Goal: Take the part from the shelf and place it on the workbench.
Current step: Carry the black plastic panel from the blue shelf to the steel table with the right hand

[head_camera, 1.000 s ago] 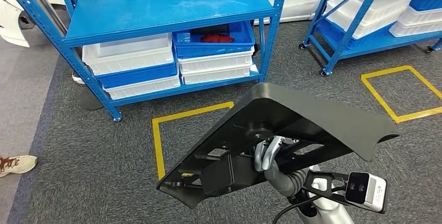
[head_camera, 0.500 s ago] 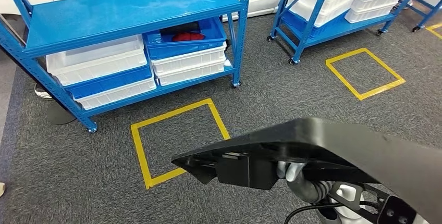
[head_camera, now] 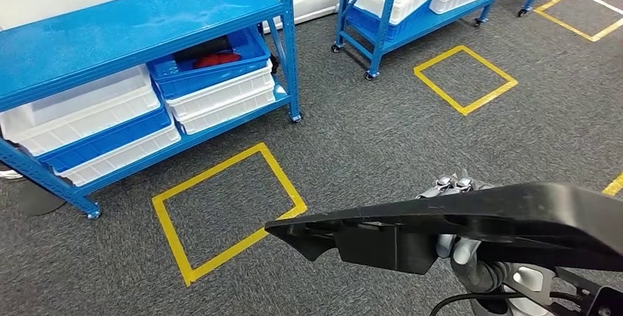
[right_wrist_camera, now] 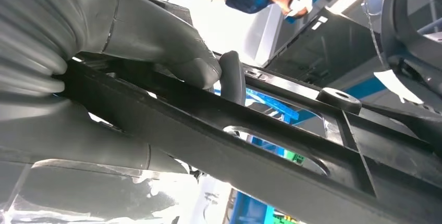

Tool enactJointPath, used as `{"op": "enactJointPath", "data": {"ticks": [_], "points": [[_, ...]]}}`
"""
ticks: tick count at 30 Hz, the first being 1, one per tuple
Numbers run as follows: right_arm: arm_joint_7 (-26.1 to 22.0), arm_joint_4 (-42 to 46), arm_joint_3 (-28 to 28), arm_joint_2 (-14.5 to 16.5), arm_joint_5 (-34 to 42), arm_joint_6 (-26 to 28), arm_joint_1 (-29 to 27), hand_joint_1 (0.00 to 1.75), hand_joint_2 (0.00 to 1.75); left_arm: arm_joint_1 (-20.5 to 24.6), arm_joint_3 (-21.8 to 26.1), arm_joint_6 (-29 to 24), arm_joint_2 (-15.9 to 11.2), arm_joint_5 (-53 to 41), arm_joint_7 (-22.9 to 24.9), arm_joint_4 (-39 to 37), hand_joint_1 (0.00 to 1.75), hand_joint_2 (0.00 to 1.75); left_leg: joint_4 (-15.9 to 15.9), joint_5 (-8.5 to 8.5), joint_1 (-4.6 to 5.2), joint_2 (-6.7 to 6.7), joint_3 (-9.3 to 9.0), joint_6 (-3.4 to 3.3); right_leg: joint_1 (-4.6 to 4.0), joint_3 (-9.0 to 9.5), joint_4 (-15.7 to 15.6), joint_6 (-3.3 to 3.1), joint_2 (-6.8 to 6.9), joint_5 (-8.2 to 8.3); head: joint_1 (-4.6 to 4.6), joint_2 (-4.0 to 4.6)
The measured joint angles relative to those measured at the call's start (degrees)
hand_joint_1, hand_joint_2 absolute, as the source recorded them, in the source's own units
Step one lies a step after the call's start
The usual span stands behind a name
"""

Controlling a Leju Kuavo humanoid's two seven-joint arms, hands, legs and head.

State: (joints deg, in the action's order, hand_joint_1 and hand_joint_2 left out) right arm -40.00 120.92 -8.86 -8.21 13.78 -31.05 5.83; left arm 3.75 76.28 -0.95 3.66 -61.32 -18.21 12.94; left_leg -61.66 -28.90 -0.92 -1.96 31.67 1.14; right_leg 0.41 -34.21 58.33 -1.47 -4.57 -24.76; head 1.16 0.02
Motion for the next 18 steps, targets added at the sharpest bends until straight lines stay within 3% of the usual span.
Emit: {"op": "enactJointPath", "data": {"ticks": [2,4,5,7,9,11,12,13,16,18], "points": [[0.0,0.7,0.1,0.4,-0.5,-0.4,-0.5,1.75,1.75,0.0,-0.4,1.3,0.1,-0.2,-0.1,0.0,0.0,0.0,3.8,0.84,0.01,-1.59,-1.59,-0.26,0.08,-0.44,0.2,0.74,-1.18,0.21,0.01,0.0],[0.0,1.4,0.0,0.8,-0.9,-0.7,-0.9,1.75,1.75,0.1,-0.5,2.1,0.3,0.1,-0.2,-0.1,0.0,0.0,4.1,1.0,0.12,-0.85,-1.64,-0.81,0.17,-0.82,0.1,1.61,-2.34,0.68,0.01,0.0],[0.0,1.6,0.0,1.0,-1.0,-0.8,-1.0,1.75,1.75,0.3,-0.5,2.3,0.4,0.4,-0.3,-0.1,0.0,0.0,4.3,1.29,0.07,-0.19,-1.68,-1.24,0.18,-1.09,0.2,1.94,-2.13,0.59,0.0,0.0],[0.0,1.7,-0.3,1.0,-1.1,-0.4,-0.5,1.75,1.75,0.4,-0.4,2.6,0.8,1.2,-0.4,-0.1,0.0,0.0,4.8,1.86,-0.09,1.2,-1.56,-2.03,0.04,-2.73,3.3,2.44,0.33,-1.52,-0.01,0.0],[0.0,1.4,-1.0,1.0,-1.5,0.9,0.7,1.75,1.75,0.4,-0.3,2.9,0.9,2.1,-0.5,-0.1,0.0,0.0,4.9,2.04,0.15,2.66,-1.28,-2.35,0.11,-6.03,10.6,2.78,3.34,-5.46,-0.02,0.0],[0.0,0.9,-2.3,1.0,-2.1,3.1,1.6,1.75,1.75,0.3,-0.2,3.3,1.0,2.6,-0.6,-0.2,0.0,0.0,4.8,2.06,0.39,4.14,-1.04,-2.39,0.29,-8.24,16.0,2.98,4.24,-7.28,-0.02,0.0],[0.1,0.6,-2.9,1.0,-2.2,4.0,2.0,1.75,1.75,0.3,-0.2,3.4,1.0,2.7,-0.6,-0.2,0.0,0.0,4.7,2.05,0.46,4.82,-0.98,-2.38,0.33,-7.84,15.7,2.96,4.44,-6.71,-0.02,0.0],[0.1,0.4,-3.4,1.0,-2.3,4.5,2.3,1.75,1.75,0.4,-0.2,3.5,1.0,2.7,-0.6,-0.2,0.0,0.0,4.7,2.03,0.51,5.42,-0.98,-2.34,0.33,-6.13,13.0,2.84,4.78,-5.22,-0.02,0.0],[0.1,0.1,-4.4,1.0,-2.3,5.1,3.3,1.75,1.75,0.5,-0.2,3.5,1.2,2.8,-0.7,-0.2,0.0,0.0,4.6,1.88,0.89,6.91,-1.16,-1.91,-0.3,0.36,1.6,1.73,7.74,-1.58,-0.02,0.0],[0.1,0.0,-4.9,1.0,-2.3,5.4,3.6,1.75,1.75,0.6,-0.1,3.5,1.3,2.8,-0.7,-0.2,0.0,0.0,4.6,1.82,1.11,7.78,-1.25,-1.38,-0.78,1.01,-0.2,0.94,8.12,-1.53,-0.02,0.0]]}}
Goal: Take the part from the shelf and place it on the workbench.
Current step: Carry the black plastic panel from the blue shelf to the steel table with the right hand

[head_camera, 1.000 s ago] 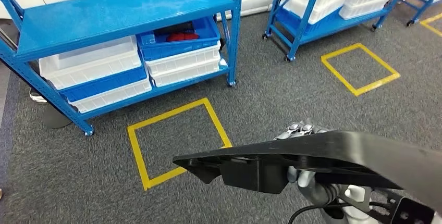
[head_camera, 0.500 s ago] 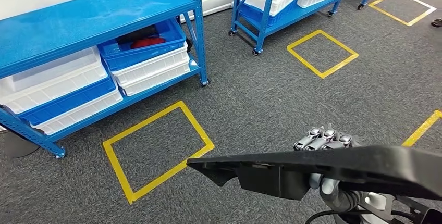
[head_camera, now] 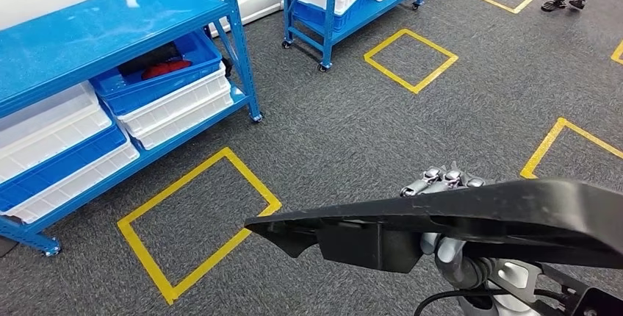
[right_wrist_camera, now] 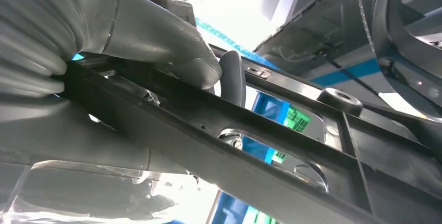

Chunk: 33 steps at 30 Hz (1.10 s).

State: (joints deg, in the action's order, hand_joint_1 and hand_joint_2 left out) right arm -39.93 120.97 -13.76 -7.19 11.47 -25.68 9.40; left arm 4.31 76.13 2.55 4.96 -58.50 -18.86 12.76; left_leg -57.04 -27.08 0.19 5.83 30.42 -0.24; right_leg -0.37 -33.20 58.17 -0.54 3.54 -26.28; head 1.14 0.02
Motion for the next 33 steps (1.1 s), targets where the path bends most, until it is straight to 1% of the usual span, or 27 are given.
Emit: {"op": "enactJointPath", "data": {"ticks": [2,3,4,6,7,8,9,10,11,13,14,15,17,18,19,21,22,23,24,25,26,27,28,29,30,32,33], "points": [[0.0,0.0,-0.5,0.0,-0.3,0.5,-0.1,1.75,1.75,0.1,0.0,0.0,0.0,0.1,0.2,0.0,0.0,0.0,0.0,-0.21,0.0,0.55,-0.19,0.63,0.2,-0.1,-0.4,-0.6,-1.25,0.34,0.0,0.0],[0.0,0.0,-0.8,0.1,-0.6,0.8,-0.2,1.75,1.75,0.2,0.1,0.0,0.0,0.1,0.3,0.0,0.0,0.0,-0.7,-0.86,-0.08,-0.17,-0.01,0.94,0.39,-0.05,-0.6,-0.95,-1.84,0.55,0.01,0.0],[0.0,0.0,-1.1,0.2,-0.8,1.1,-0.3,1.75,1.75,0.2,0.1,0.0,0.0,0.0,0.4,0.0,0.0,0.0,-2.3,-2.1,-0.18,-1.41,0.63,1.2,0.6,-0.02,-0.9,-1.29,-2.4,0.8,0.02,0.0],[-0.1,0.1,-1.7,0.4,-1.1,1.6,-0.8,1.75,1.75,0.1,0.2,0.0,0.0,-0.1,0.5,0.0,0.0,0.0,-9.4,-6.06,-0.45,-4.33,3.71,1.55,0.72,-0.16,-1.1,-1.71,-3.63,1.08,0.04,0.0],[-0.1,0.2,-1.9,0.4,-1.1,1.7,-1.2,1.75,1.75,0.0,0.2,0.0,0.0,-0.2,0.5,0.0,0.0,0.0,-13.4,-7.77,-0.5,-4.99,5.56,1.67,0.69,-0.28,-1.0,-1.78,-4.33,1.14,0.04,0.0],[-0.1,0.2,-2.0,0.4,-1.1,1.7,-1.6,1.75,1.75,-0.2,0.2,0.0,0.0,-0.3,0.5,0.0,0.0,0.0,-16.2,-8.5,-0.52,-5.27,6.88,1.75,0.67,-0.36,-1.0,-1.78,-5.14,1.17,0.04,0.0],[-0.1,0.3,-2.0,0.4,-1.1,1.8,-2.0,1.75,1.75,-0.2,0.3,0.0,0.0,-0.3,0.5,0.0,0.0,0.0,-16.9,-8.09,-0.55,-5.36,7.28,1.78,0.67,-0.4,-0.9,-1.76,-5.93,1.2,0.04,0.0],[0.0,0.3,-2.0,0.4,-1.1,1.8,-2.2,1.75,1.75,-0.3,0.3,0.0,0.0,-0.3,0.5,0.0,0.0,0.0,-15.0,-6.49,-0.62,-5.5,6.48,1.76,0.69,-0.4,-0.8,-1.7,-6.72,1.21,0.04,0.0],[0.0,0.4,-2.1,0.4,-1.1,1.9,-2.4,1.75,1.75,-0.3,0.3,0.0,0.0,-0.3,0.5,0.0,0.0,0.0,-11.2,-4.18,-0.75,-6.11,4.77,1.7,0.71,-0.38,-0.6,-1.59,-7.5,1.19,0.04,0.0],[-0.1,0.5,-2.1,0.4,-1.0,1.8,-2.7,1.75,1.75,-0.3,0.2,0.1,0.0,-0.5,0.4,0.0,0.0,0.0,-3.5,-1.05,-1.14,-9.2,1.35,1.52,0.7,-0.62,-0.2,-1.16,-8.93,1.15,0.03,0.0],[-0.1,0.6,-2.1,0.4,-0.9,1.6,-2.9,1.75,1.75,-0.3,0.2,0.3,0.0,-0.7,0.4,0.0,0.0,0.0,-1.4,-0.48,-1.24,-10.46,0.42,1.42,0.71,-0.89,0.0,-0.82,-9.58,1.21,0.03,0.0],[-0.1,0.6,-2.0,0.4,-0.8,1.4,-3.2,1.75,1.75,-0.3,0.2,0.4,0.0,-0.9,0.5,0.0,0.0,0.0,-0.6,-0.56,-1.21,-11.1,0.15,1.26,0.76,-1.19,0.0,-0.42,-10.25,1.35,0.03,0.0],[-0.1,0.6,-1.9,0.3,-0.6,0.8,-4.0,1.75,1.75,-0.3,0.2,0.7,0.0,-1.3,0.6,0.0,0.0,0.0,-0.3,-0.29,-1.13,-9.94,0.1,0.66,0.94,-1.65,0.0,0.38,-11.24,1.69,0.03,0.0],[-0.1,0.6,-1.7,0.1,-0.4,0.5,-4.4,1.75,1.75,-0.2,0.2,0.8,0.0,-1.5,0.7,0.0,0.0,0.0,0.0,-0.06,-1.18,-9.2,0.05,0.22,0.9,-1.96,0.4,0.64,-10.42,1.46,0.03,0.0],[-0.1,0.5,-1.5,0.0,-0.1,0.2,-4.6,1.75,1.75,-0.1,0.2,0.9,0.0,-1.7,0.8,0.0,0.0,0.0,0.2,0.14,-1.25,-8.37,0.0,-0.21,0.84,-2.66,1.6,0.83,-8.92,0.63,0.02,0.0],[-0.1,0.0,-0.8,-0.3,0.6,-0.6,-4.7,1.75,1.75,-0.2,0.2,1.0,-0.1,-2.0,0.8,0.0,0.0,0.0,0.5,0.29,-1.17,-6.65,-0.02,-0.74,0.79,-5.64,7.7,1.13,-5.25,-2.72,0.02,0.0],[-0.1,-0.5,-0.3,-0.4,1.1,-1.1,-4.7,1.75,1.75,-0.3,0.2,1.0,-0.1,-2.1,0.8,0.0,0.0,0.0,0.5,0.26,-1.04,-5.75,0.04,-0.83,0.94,-7.61,11.6,1.32,-4.42,-4.5,0.02,0.0],[-0.1,-1.6,0.2,-0.4,1.6,-1.7,-4.4,1.75,1.75,-0.5,0.2,1.0,-0.2,-2.2,0.8,0.0,0.0,0.0,0.5,0.23,-0.93,-4.84,0.09,-0.84,1.08,-9.16,14.8,1.49,-4.05,-5.56,0.02,0.0],[0.0,-2.9,0.7,-0.4,2.3,-2.0,-3.8,1.75,1.75,-0.5,0.2,0.9,-0.3,-2.2,0.8,0.0,0.0,0.0,0.4,0.19,-0.85,-3.96,0.13,-0.82,1.19,-9.81,16.2,1.59,-3.85,-5.6,0.02,0.0],[0.0,-4.4,1.1,-0.5,3.2,-1.9,-2.8,1.75,1.75,-0.5,0.2,0.8,-0.4,-2.2,0.8,0.0,0.0,0.0,0.4,0.15,-0.79,-3.12,0.13,-0.77,1.26,-9.26,15.3,1.59,-3.6,-4.61,0.02,0.0],[0.2,-6.0,1.4,-0.6,4.2,-1.4,-1.4,1.75,1.75,-0.4,0.2,0.7,-0.5,-2.2,0.8,0.0,0.0,0.0,0.4,0.1,-0.74,-2.36,0.09,-0.68,1.25,-7.5,12.1,1.49,-3.14,-2.89,0.02,0.0],[0.7,-7.5,1.5,-0.8,5.4,-0.5,0.3,1.75,1.75,-0.3,0.2,0.6,-0.6,-2.1,0.8,0.0,0.0,0.0,0.4,0.02,-0.68,-1.69,-0.01,-0.56,1.16,-5.04,7.8,1.26,-2.06,-1.21,0.02,0.0],[1.3,-8.9,1.5,-1.1,6.8,0.5,2.1,1.75,1.75,-0.3,0.2,0.6,-0.7,-2.0,0.8,0.0,0.0,0.0,0.3,-0.1,-0.52,-1.08,-0.07,-0.35,0.93,-2.9,4.0,1.0,-0.99,-0.04,0.02,0.0],[1.9,-10.1,1.4,-1.3,8.2,1.4,3.9,1.75,1.75,-0.2,0.2,0.5,-0.9,-1.7,0.8,0.0,0.0,0.0,0.3,-0.19,-0.38,-0.55,-0.12,-0.09,0.69,-1.47,1.3,0.71,-0.25,0.58,0.02,0.0],[2.6,-11.3,1.4,-1.4,9.5,2.1,5.6,1.75,1.75,-0.2,0.3,0.4,-1.1,-1.3,0.8,0.0,0.0,0.0,0.2,-0.27,-0.26,-0.06,-0.18,0.2,0.45,-0.85,0.0,0.46,0.12,0.68,0.02,0.0],[3.2,-13.8,1.4,-1.6,11.1,2.4,7.8,1.75,1.75,-0.2,0.7,0.0,-1.3,-0.3,0.7,0.0,0.0,0.0,0.3,-0.4,-0.21,0.8,-0.35,0.86,0.3,-0.99,-0.3,-0.02,-1.0,0.8,0.02,0.0],[3.2,-15.1,1.4,-1.6,11.5,2.3,8.5,1.75,1.75,-0.1,0.9,-0.1,-1.4,0.1,0.6,0.0,0.0,0.0,0.0,-0.71,-0.32,0.34,-0.36,1.2,0.4,-0.95,-0.5,-0.28,-1.54,0.96,0.02,0.0]]}}
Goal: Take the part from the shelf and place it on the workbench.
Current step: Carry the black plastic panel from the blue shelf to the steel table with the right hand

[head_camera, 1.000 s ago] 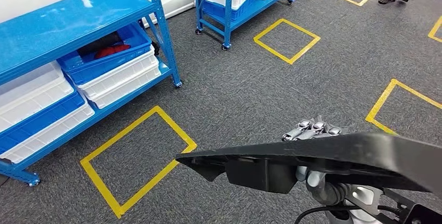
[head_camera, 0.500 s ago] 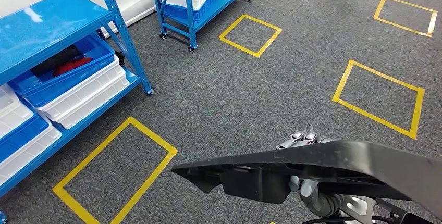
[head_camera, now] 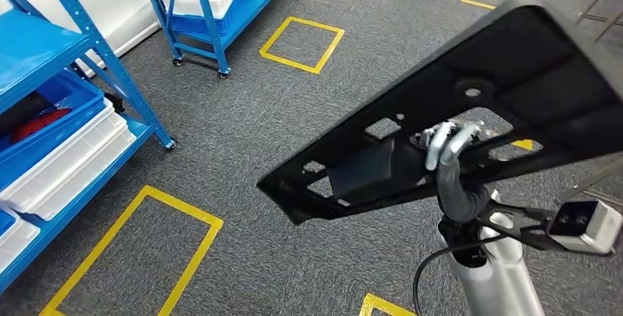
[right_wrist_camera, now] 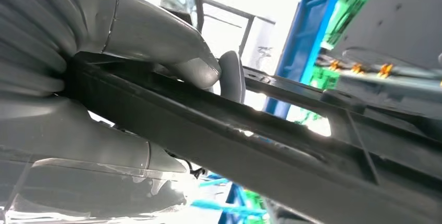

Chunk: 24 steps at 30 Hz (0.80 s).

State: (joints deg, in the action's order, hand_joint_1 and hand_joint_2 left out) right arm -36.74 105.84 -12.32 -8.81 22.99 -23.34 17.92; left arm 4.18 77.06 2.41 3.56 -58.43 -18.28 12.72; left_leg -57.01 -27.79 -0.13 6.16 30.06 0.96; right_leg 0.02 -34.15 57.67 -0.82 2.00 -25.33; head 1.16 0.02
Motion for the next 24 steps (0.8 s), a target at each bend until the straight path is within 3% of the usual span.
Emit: {"op": "enactJointPath", "data": {"ticks": [1,3,5,6,7,8,10,11,13,15,17,19,21,22,23,24], "points": [[0.0,-1.2,0.0,0.0,0.2,-0.1,0.7,1.75,1.75,0.0,0.3,-0.1,0.0,0.3,-0.2,0.0,0.0,0.0,-1.0,-0.79,-0.13,-1.17,0.39,0.3,0.14,0.04,-0.2,-0.33,-0.51,0.17,0.0,0.0],[-0.2,-3.5,0.0,-0.1,0.2,-0.1,2.0,1.75,1.75,-0.2,0.6,-0.1,-0.2,0.4,-0.6,0.0,0.0,0.0,-6.8,-4.07,-0.4,-4.37,3.01,0.72,0.31,0.06,-0.4,-0.86,-1.49,0.39,0.01,0.0],[-0.2,-5.3,0.0,-0.1,0.3,0.3,2.5,1.75,1.75,-0.7,0.7,0.1,-0.4,0.4,-0.9,0.0,0.0,0.0,-14.8,-7.23,-0.45,-5.66,6.99,0.93,0.22,-0.01,-0.4,-1.08,-2.78,0.42,0.02,0.0],[-0.1,-6.0,0.0,-0.1,0.4,0.4,2.5,1.75,1.75,-0.9,0.8,0.2,-0.5,0.4,-1.1,0.0,0.0,0.0,-16.9,-7.43,-0.45,-5.78,8.24,0.97,0.19,-0.01,-0.3,-1.08,-3.5,0.41,0.02,0.0],[0.0,-6.6,0.0,-0.1,0.6,0.5,2.6,1.75,1.75,-1.0,0.8,0.4,-0.6,0.3,-1.2,0.0,0.0,0.0,-16.7,-6.42,-0.48,-5.83,8.48,0.97,0.18,0.01,-0.3,-1.06,-4.27,0.4,0.01,0.0],[0.1,-7.1,0.1,-0.1,0.8,0.5,2.7,1.75,1.75,-1.0,0.9,0.5,-0.7,0.3,-1.5,0.0,0.0,0.0,-14.1,-4.37,-0.52,-6.04,7.59,0.91,0.19,0.05,-0.2,-1.0,-5.04,0.36,0.01,0.0],[0.5,-7.9,0.3,0.0,0.9,0.8,3.0,1.75,1.75,-1.0,1.0,0.9,-1.1,0.3,-1.9,0.0,0.0,0.0,-5.9,-0.1,-0.76,-8.05,4.28,0.71,0.21,-0.03,0.2,-0.71,-6.54,0.21,0.01,0.0],[0.8,-8.2,0.4,0.2,0.6,1.1,3.1,1.75,1.75,-1.1,1.2,0.9,-1.3,0.3,-2.0,0.0,0.0,0.0,-2.9,1.02,-0.87,-9.15,3.01,0.56,0.22,-0.22,0.4,-0.46,-7.24,0.19,0.01,0.0],[1.1,-8.5,0.9,0.4,-0.1,2.1,2.9,1.75,1.75,-1.1,1.5,1.0,-1.8,0.0,-2.2,0.0,0.0,0.0,-0.9,1.15,-0.82,-10.15,2.17,0.17,0.36,-0.72,0.5,0.22,-8.52,0.39,0.01,0.0],[1.0,-8.4,1.8,0.4,-0.4,2.8,1.7,1.75,1.75,-1.2,1.6,0.9,-2.4,-0.5,-2.0,0.0,0.0,0.0,-0.5,1.44,-0.83,-9.08,1.95,-0.51,0.5,-0.96,0.4,0.92,-9.06,0.52,0.01,0.0],[0.3,-8.0,3.1,0.4,-0.3,2.9,0.1,1.75,1.75,-1.3,1.6,0.7,-3.0,-1.0,-1.5,0.1,0.0,0.0,0.2,1.75,-0.96,-7.81,1.61,-1.37,0.32,-2.13,2.9,1.33,-6.49,-1.12,0.0,0.0],[-0.8,-7.9,3.9,0.3,-0.6,2.9,-1.5,1.75,1.75,-1.7,1.7,0.4,-3.6,-1.3,-0.9,0.2,0.0,0.0,0.4,1.74,-0.79,-6.37,1.47,-1.9,0.36,-5.59,9.8,1.59,-3.31,-4.74,-0.01,0.0],[-1.6,-7.9,4.5,0.3,-1.1,3.1,-3.3,1.75,1.75,-2.0,1.7,0.1,-4.0,-1.5,-0.7,0.3,0.0,0.0,0.4,1.58,-0.62,-4.87,1.46,-1.99,0.68,-8.98,16.4,1.85,-2.51,-6.97,-0.01,0.0],[-1.9,-7.8,4.8,0.3,-1.4,3.2,-4.1,1.75,1.75,-2.0,1.7,0.0,-4.2,-1.6,-0.6,0.3,0.0,0.0,0.4,1.48,-0.58,-4.14,1.41,-1.93,0.81,-9.27,16.8,1.93,-2.33,-6.56,-0.01,0.0],[-2.1,-7.7,5.0,0.3,-1.6,3.4,-4.9,1.75,1.75,-2.0,1.7,0.0,-4.3,-1.7,-0.5,0.3,0.0,0.0,0.4,1.36,-0.57,-3.45,1.31,-1.82,0.89,-8.27,14.9,1.96,-2.02,-5.18,0.0,0.0],[-2.3,-7.4,5.2,0.3,-1.9,3.7,-5.5,1.75,1.75,-1.9,1.7,0.0,-4.4,-1.8,-0.3,0.3,0.0,0.0,0.4,1.19,-0.55,-2.8,1.15,-1.65,0.9,-6.16,11.1,1.91,-1.25,-3.25,0.0,0.0]]}}
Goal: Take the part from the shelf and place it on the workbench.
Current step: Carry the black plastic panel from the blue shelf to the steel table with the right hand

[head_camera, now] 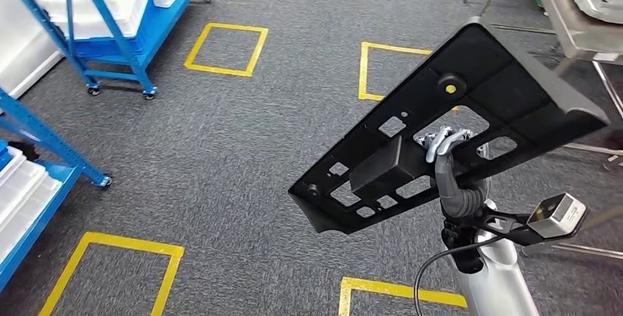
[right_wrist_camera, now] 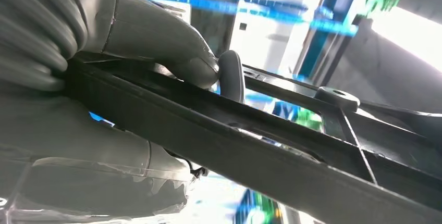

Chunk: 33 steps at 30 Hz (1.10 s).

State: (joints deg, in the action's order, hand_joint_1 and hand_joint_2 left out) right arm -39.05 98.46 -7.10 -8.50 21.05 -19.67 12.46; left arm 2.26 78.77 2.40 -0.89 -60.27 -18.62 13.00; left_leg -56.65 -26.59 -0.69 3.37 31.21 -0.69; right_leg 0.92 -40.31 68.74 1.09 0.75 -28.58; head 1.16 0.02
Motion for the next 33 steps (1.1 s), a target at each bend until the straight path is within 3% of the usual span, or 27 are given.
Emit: {"op": "enactJointPath", "data": {"ticks": [2,3,4,6,8,10,12,13,14,15,17,19,21,23,25,27,28,29,30,31,33], "points": [[-0.4,0.8,0.4,0.0,-0.7,0.6,-0.8,1.75,1.75,0.1,0.0,0.1,-0.3,-0.3,0.3,0.0,0.0,0.0,-0.1,-0.47,0.27,1.16,-0.36,0.55,-0.37,4.21,-7.8,-0.39,2.34,2.6,0.0,0.0],[-0.6,1.2,0.5,0.0,-1.1,0.7,-1.1,1.75,1.75,0.2,0.0,0.1,-0.4,-0.4,0.3,0.0,0.0,0.0,-0.2,-0.7,0.41,1.69,-0.53,0.86,-0.59,5.32,-9.9,-0.66,2.99,3.04,0.0,0.0],[-0.7,1.6,0.6,0.0,-1.4,0.9,-1.5,1.75,1.75,0.2,0.0,0.2,-0.5,-0.5,0.4,0.0,0.0,0.0,-0.3,-0.89,0.53,2.22,-0.67,1.21,-0.83,5.59,-10.5,-0.95,3.01,2.98,0.0,0.0],[-0.8,2.5,0.8,0.0,-2.2,1.1,-2.4,1.75,1.75,0.5,0.0,0.5,-0.6,-0.6,0.4,0.0,0.0,0.0,-0.3,-1.25,0.39,2.94,-0.92,1.9,-0.91,5.51,-10.6,-1.6,1.6,3.13,0.0,0.0],[-0.7,3.6,1.0,0.2,-3.2,1.2,-3.0,1.75,1.75,0.9,0.0,0.9,-0.7,-0.7,0.4,0.0,0.0,0.0,-2.5,-2.95,0.09,0.93,-0.23,2.48,-0.7,5.6,-10.9,-2.37,0.42,3.32,0.01,0.0],[-0.6,4.7,1.0,0.6,-3.9,1.4,-3.3,1.75,1.75,1.0,0.0,1.0,-0.8,-0.8,0.4,0.0,0.0,0.0,-9.2,-6.67,-0.09,-2.0,2.76,2.75,-0.63,5.67,-11.0,-2.89,-0.8,3.39,0.01,0.0],[-0.4,5.3,1.0,1.0,-4.3,1.5,-3.7,1.75,1.75,0.9,0.0,1.0,-0.9,-0.8,0.4,0.0,0.0,0.0,-16.7,-9.39,-0.09,-2.85,6.49,2.82,-0.82,5.67,-10.9,-3.08,-2.32,3.39,0.01,0.0],[-0.3,5.6,1.0,1.2,-4.4,1.6,-3.9,1.75,1.75,0.9,0.0,1.0,-0.9,-0.8,0.4,0.0,0.0,0.0,-18.0,-9.15,-0.08,-2.95,7.32,2.76,-0.9,5.69,-10.9,-3.1,-3.15,3.39,0.01,0.0],[-0.2,5.8,1.0,1.3,-4.5,1.6,-4.1,1.75,1.75,0.9,0.0,1.0,-0.9,-0.8,0.4,0.0,0.0,0.0,-16.8,-7.73,-0.08,-3.07,7.04,2.62,-0.94,5.72,-10.8,-3.09,-3.98,3.38,0.01,0.0],[-0.1,6.0,1.0,1.3,-4.5,1.6,-4.2,1.75,1.75,0.9,0.0,1.0,-0.9,-0.8,0.4,0.0,0.0,0.0,-13.5,-5.48,-0.08,-3.5,5.74,2.42,-0.95,5.76,-10.6,-3.05,-4.77,3.36,0.01,0.0],[-0.1,6.3,1.0,1.4,-4.5,1.5,-4.2,1.75,1.75,1.0,0.0,1.0,-0.9,-0.7,0.4,0.0,0.0,0.0,-5.3,-1.7,-0.16,-6.31,2.35,1.92,-0.88,5.64,-10.3,-2.77,-6.25,3.28,0.01,0.0],[0.0,6.4,1.0,1.5,-4.7,1.2,-4.3,1.75,1.75,1.0,0.0,1.0,-1.0,-0.5,0.5,0.0,0.0,0.0,-1.5,-0.7,-0.08,-8.33,0.77,1.48,-0.62,5.24,-10.2,-2.08,-7.64,3.4,0.01,0.0],[0.3,6.5,0.9,1.6,-5.2,0.8,-4.2,1.75,1.75,1.2,0.0,0.9,-0.9,-0.3,0.5,0.0,0.0,0.0,-1.0,-0.53,-0.01,-7.38,0.5,0.94,-0.4,4.93,-10.4,-1.23,-8.83,3.73,0.01,0.0],[0.9,6.5,0.9,1.6,-5.5,0.5,-3.8,1.75,1.75,1.5,0.0,1.0,-0.9,-0.3,0.5,0.0,0.0,0.0,-0.1,0.04,-0.1,-5.95,0.09,0.2,-0.55,4.22,-9.1,-0.75,-6.83,2.92,0.0,0.0],[1.5,6.6,0.6,1.6,-5.5,0.2,-3.0,1.75,1.75,1.5,0.0,1.0,-0.7,-0.4,0.7,0.0,0.0,0.0,0.4,0.36,0.04,-4.38,-0.09,-0.31,-0.66,1.64,-3.8,-0.49,-3.04,-0.19,-0.01,0.0],[2.0,6.5,0.1,1.6,-5.4,0.1,-2.5,1.75,1.75,1.4,0.0,1.0,-0.4,-0.6,1.1,0.0,0.0,0.0,0.4,0.29,0.23,-2.75,-0.04,-0.49,-0.43,-1.82,3.3,-0.15,-1.5,-3.24,-0.01,0.0],[2.2,6.5,-0.2,1.6,-5.3,0.0,-2.5,1.75,1.75,1.4,0.0,1.0,-0.3,-0.7,1.3,0.0,0.0,0.0,0.4,0.21,0.26,-1.97,-0.03,-0.49,-0.29,-2.64,5.0,0.01,-1.24,-3.48,0.0,0.0],[2.3,6.5,-0.5,1.6,-5.3,-0.1,-2.5,1.75,1.75,1.5,0.0,1.0,-0.2,-0.8,1.5,0.0,0.0,0.0,0.3,0.12,0.26,-1.24,-0.04,-0.44,-0.17,-2.35,4.6,0.14,-1.01,-2.7,0.0,0.0],[2.4,6.5,-0.8,1.6,-5.3,-0.2,-2.5,1.75,1.75,1.6,0.0,1.0,0.0,-0.9,1.6,0.0,0.0,0.0,0.2,-0.02,0.26,-0.57,-0.07,-0.33,-0.07,-0.89,1.9,0.22,-0.66,-1.07,0.0,0.0],[2.4,6.5,-1.1,1.6,-5.3,-0.3,-2.5,1.75,1.75,1.7,0.0,1.0,0.2,-0.9,1.6,0.0,0.0,0.0,0.1,-0.2,0.26,0.03,-0.13,-0.17,-0.02,1.35,-2.1,0.24,-0.01,0.82,0.0,0.0],[2.4,6.5,-1.7,1.7,-5.3,-0.7,-2.4,1.75,1.75,1.8,0.0,0.9,0.5,-0.9,1.7,0.0,0.0,0.0,-0.4,-0.67,0.5,1.09,-0.15,0.37,-0.37,4.88,-8.6,-0.13,1.48,2.84,0.0,0.0]]}}
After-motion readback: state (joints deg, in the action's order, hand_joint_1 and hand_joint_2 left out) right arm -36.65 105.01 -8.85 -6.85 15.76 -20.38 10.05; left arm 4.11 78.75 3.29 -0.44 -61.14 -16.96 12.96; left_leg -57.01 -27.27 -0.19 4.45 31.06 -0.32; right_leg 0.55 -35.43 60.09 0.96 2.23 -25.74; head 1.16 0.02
